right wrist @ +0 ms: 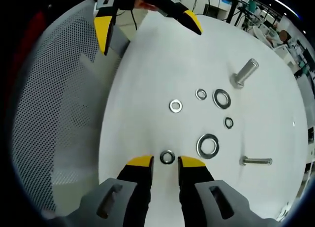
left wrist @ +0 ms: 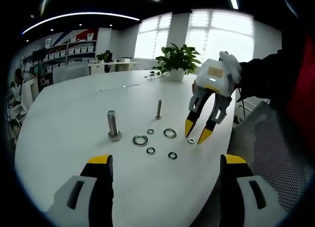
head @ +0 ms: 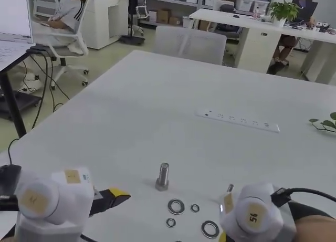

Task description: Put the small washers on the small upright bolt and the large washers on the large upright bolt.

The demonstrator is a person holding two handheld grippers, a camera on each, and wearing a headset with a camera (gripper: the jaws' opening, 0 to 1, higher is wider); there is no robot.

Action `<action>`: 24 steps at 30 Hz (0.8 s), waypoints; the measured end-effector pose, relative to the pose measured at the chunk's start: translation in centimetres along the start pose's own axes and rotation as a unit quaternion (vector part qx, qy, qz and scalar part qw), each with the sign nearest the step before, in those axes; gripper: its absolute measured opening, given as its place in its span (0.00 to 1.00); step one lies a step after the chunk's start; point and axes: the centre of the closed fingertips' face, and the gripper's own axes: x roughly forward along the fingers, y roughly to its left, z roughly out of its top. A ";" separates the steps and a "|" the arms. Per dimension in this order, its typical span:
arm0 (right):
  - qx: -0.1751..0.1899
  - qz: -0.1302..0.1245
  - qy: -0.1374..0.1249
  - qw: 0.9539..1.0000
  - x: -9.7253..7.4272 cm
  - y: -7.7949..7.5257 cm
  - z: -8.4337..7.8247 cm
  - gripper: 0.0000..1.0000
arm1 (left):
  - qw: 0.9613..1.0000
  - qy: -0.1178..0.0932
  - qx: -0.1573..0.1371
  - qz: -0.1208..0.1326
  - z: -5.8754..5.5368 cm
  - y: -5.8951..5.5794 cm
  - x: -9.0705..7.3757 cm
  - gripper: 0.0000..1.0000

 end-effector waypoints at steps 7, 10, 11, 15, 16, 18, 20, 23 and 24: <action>-0.003 0.001 0.004 1.000 0.1 0.1 -0.1 0.20 | 1.000 -0.002 -0.001 0.001 0.0 0.0 0.0 0.89; -0.004 0.002 0.005 1.000 0.1 0.0 0.0 0.17 | 1.000 -0.002 0.000 0.001 0.1 -0.1 0.0 0.89; -0.003 0.002 0.006 1.000 0.1 0.0 0.0 0.17 | 1.000 -0.002 -0.001 0.001 0.1 -0.1 0.0 0.89; -0.006 0.002 0.011 1.000 0.1 -0.2 -0.1 0.15 | 1.000 -0.002 -0.001 0.000 0.1 -0.2 0.0 0.89; -0.003 0.002 0.012 1.000 0.1 -0.2 -0.1 0.15 | 1.000 -0.002 0.000 0.000 0.1 -0.2 0.0 0.89; -0.001 0.003 0.012 1.000 0.0 -0.2 -0.1 0.15 | 1.000 -0.002 0.000 0.000 0.2 -0.2 0.0 0.89; -0.002 0.002 0.013 1.000 0.0 -0.2 -0.1 0.15 | 1.000 -0.002 0.000 -0.001 0.2 -0.2 0.1 0.89; -0.005 0.001 0.022 1.000 0.0 -0.2 -0.1 0.15 | 1.000 -0.002 0.001 -0.001 0.3 -0.2 0.1 0.89; -0.004 0.002 0.023 1.000 0.0 -0.2 -0.1 0.15 | 1.000 -0.002 0.001 -0.002 0.3 -0.3 0.1 0.89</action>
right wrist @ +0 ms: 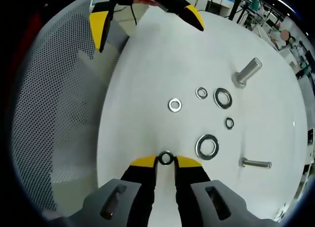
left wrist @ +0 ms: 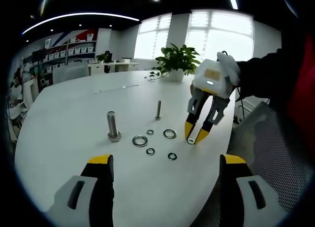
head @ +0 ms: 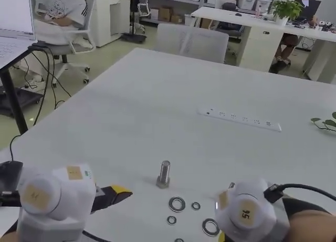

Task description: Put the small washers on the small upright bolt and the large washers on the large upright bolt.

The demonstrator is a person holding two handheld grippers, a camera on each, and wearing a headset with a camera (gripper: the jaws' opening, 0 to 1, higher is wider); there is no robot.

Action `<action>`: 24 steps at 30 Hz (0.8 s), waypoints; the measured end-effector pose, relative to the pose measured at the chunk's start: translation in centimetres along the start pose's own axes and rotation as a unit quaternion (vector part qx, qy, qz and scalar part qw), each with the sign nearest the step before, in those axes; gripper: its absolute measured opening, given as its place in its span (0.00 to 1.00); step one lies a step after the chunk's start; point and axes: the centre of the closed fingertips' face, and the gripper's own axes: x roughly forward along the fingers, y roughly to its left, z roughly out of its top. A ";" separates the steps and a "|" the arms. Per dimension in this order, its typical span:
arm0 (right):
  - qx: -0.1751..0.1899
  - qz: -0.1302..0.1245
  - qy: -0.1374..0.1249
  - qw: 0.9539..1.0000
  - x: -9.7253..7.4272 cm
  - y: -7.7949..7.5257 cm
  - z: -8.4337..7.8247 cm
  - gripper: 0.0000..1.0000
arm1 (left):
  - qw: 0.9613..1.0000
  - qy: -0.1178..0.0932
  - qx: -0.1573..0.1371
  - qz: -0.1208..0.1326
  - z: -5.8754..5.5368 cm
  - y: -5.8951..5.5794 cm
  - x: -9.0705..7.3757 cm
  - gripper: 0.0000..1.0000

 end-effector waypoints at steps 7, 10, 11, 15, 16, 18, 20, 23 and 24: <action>0.010 0.002 0.014 1.000 -0.1 -0.2 -0.3 0.16 | 1.000 -0.003 0.000 0.000 0.2 0.0 0.0 0.89; 0.011 0.004 0.021 1.000 -0.1 -0.3 -0.3 0.15 | 1.000 -0.002 0.002 -0.001 0.2 0.0 0.1 0.88; 0.009 0.004 0.025 1.000 -0.1 -0.3 -0.2 0.15 | 1.000 -0.002 0.002 -0.001 0.2 0.0 0.1 0.88; 0.001 0.004 0.037 0.999 0.0 -0.3 -0.3 0.15 | 1.000 -0.001 0.002 -0.001 0.2 0.0 0.1 0.88; 0.002 0.005 0.036 0.999 0.0 -0.3 -0.4 0.14 | 1.000 -0.001 0.003 -0.001 0.2 0.0 0.1 0.88; 0.001 0.007 0.033 0.999 -0.1 -0.3 -0.4 0.14 | 1.000 -0.001 0.003 -0.002 0.3 -0.1 0.1 0.88; 0.006 0.009 0.030 1.000 -0.1 -0.3 -0.4 0.14 | 1.000 0.000 0.004 -0.002 0.2 -0.1 0.2 0.88; 0.012 0.011 0.030 0.999 -0.1 -0.3 -0.6 0.14 | 1.000 0.000 0.004 -0.002 0.2 -0.1 0.2 0.88; 0.012 0.012 0.030 0.999 -0.1 -0.3 -0.6 0.14 | 1.000 0.000 0.003 -0.002 0.2 -0.1 0.2 0.88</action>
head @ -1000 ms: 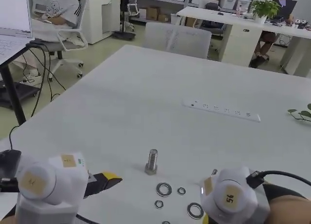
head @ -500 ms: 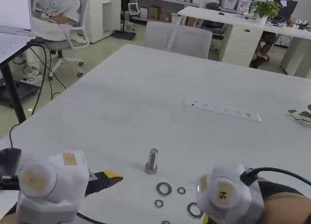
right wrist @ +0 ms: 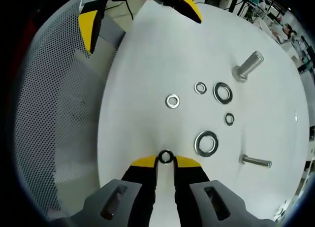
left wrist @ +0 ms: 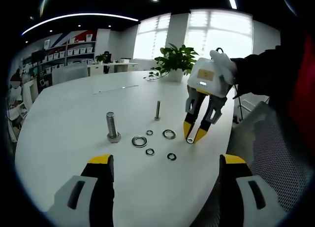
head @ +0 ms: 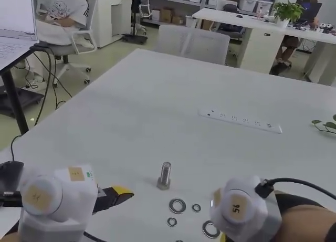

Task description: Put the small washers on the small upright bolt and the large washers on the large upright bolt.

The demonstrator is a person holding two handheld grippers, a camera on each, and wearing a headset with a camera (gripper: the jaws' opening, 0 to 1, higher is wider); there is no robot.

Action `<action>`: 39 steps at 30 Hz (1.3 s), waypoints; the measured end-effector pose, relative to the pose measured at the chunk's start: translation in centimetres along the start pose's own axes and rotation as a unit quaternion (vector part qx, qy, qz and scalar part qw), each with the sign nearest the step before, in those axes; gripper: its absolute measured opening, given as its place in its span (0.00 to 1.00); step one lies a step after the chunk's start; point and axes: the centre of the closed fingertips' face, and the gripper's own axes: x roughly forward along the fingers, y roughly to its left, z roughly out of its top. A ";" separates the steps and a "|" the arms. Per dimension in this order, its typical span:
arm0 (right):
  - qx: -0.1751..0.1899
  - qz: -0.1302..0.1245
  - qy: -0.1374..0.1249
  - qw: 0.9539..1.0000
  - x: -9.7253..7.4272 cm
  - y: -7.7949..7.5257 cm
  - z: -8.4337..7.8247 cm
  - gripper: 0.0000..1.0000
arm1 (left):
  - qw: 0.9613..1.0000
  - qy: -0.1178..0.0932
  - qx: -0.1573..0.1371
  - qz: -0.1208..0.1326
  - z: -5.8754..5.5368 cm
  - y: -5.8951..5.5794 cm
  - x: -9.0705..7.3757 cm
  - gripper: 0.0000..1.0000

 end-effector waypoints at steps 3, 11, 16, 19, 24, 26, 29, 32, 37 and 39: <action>0.002 0.000 -0.004 1.000 -0.1 -0.1 0.0 0.14 | 1.000 0.001 0.000 0.000 0.0 0.0 0.0 0.88; 0.004 -0.001 -0.004 1.000 -0.2 -0.2 -0.1 0.13 | 1.000 0.003 0.003 -0.001 0.0 -0.2 0.1 0.88; 0.008 0.001 -0.002 1.000 -0.2 -0.1 -0.4 0.13 | 1.000 0.003 0.004 -0.001 0.1 -0.2 0.0 0.88; 0.009 -0.002 -0.004 1.000 -0.5 -0.4 -0.3 0.13 | 1.000 0.002 0.004 0.000 0.1 -0.2 0.0 0.88; 0.014 -0.008 -0.009 1.000 -1.4 -0.9 -0.3 0.13 | 1.000 0.003 0.004 -0.001 0.1 -0.2 0.0 0.88; 0.017 -0.012 -0.011 1.000 -1.7 -1.2 -0.4 0.13 | 1.000 0.002 0.005 -0.001 0.1 -0.2 0.1 0.88; 0.024 -0.016 -0.014 1.000 -2.4 -1.6 -0.5 0.13 | 1.000 0.001 0.004 -0.001 0.2 -0.2 0.1 0.88; 0.028 -0.022 -0.019 0.999 -3.2 -1.9 -0.4 0.13 | 1.000 0.000 0.004 -0.002 0.2 -0.2 0.1 0.88; 0.033 -0.036 -0.023 0.999 -4.4 -2.8 -0.7 0.13 | 1.000 0.000 0.007 -0.004 0.4 -0.2 0.2 0.88; 0.035 -0.039 -0.022 0.998 -4.9 -3.0 -0.8 0.13 | 1.000 -0.001 0.008 -0.005 0.5 -0.2 0.3 0.88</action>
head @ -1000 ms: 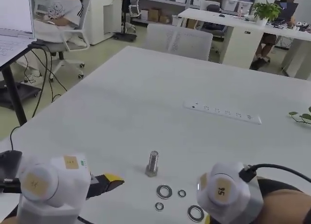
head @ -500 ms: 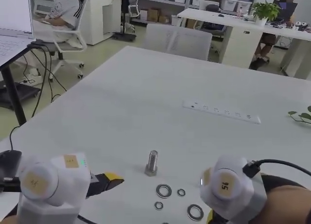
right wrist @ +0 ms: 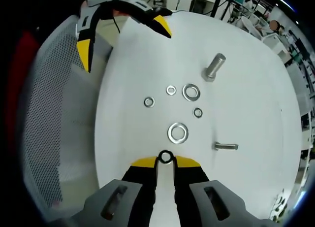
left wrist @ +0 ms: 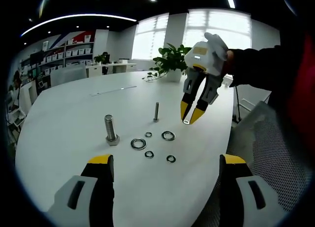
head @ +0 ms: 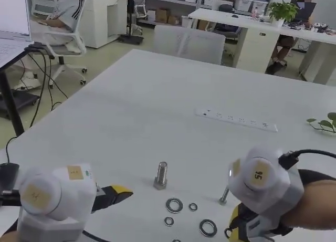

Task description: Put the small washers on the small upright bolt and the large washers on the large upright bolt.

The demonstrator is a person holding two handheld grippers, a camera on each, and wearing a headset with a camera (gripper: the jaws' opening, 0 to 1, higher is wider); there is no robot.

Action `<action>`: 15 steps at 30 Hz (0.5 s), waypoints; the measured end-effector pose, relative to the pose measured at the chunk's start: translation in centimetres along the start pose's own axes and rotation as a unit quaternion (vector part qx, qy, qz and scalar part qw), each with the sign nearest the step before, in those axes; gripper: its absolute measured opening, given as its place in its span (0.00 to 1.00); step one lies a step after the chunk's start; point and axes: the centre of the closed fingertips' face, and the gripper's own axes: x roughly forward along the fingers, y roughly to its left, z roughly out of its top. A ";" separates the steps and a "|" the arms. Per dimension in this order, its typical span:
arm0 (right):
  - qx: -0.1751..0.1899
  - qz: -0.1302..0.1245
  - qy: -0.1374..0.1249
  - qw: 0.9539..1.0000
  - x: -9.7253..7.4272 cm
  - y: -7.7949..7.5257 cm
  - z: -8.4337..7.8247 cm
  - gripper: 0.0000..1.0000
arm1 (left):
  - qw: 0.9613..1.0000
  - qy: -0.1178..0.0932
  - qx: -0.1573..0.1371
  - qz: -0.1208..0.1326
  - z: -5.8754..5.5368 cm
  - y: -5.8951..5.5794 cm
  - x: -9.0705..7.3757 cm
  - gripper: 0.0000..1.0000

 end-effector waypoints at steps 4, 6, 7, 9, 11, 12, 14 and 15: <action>0.003 -0.009 -0.002 1.000 -0.9 -0.6 -0.1 0.13 | 1.000 -0.001 0.001 -0.002 0.2 0.0 0.1 0.88; 0.006 -0.014 -0.003 1.000 -1.4 -1.1 -0.2 0.13 | 1.000 -0.001 0.004 -0.003 0.3 0.0 0.1 0.88; 0.007 -0.016 -0.004 1.000 -1.6 -1.3 -0.2 0.13 | 1.000 -0.001 0.004 -0.004 0.4 0.0 0.2 0.88; 0.009 -0.021 -0.005 1.000 -2.1 -1.7 -0.3 0.13 | 1.000 -0.001 0.006 -0.005 0.5 0.0 0.2 0.88; 0.013 -0.024 -0.006 1.000 -2.6 -2.1 -0.4 0.13 | 1.000 -0.001 0.006 -0.006 0.6 0.0 0.2 0.88; 0.014 -0.027 -0.007 1.000 -2.8 -2.4 -0.4 0.13 | 1.000 -0.001 0.007 -0.006 0.7 0.0 0.2 0.88; 0.016 -0.030 -0.007 0.999 -3.1 -2.8 -0.4 0.13 | 1.000 -0.001 0.007 -0.006 0.7 0.0 0.2 0.88; 0.016 -0.033 -0.007 0.999 -3.3 -3.1 -0.4 0.13 | 1.000 -0.002 0.008 -0.006 0.8 0.0 0.2 0.88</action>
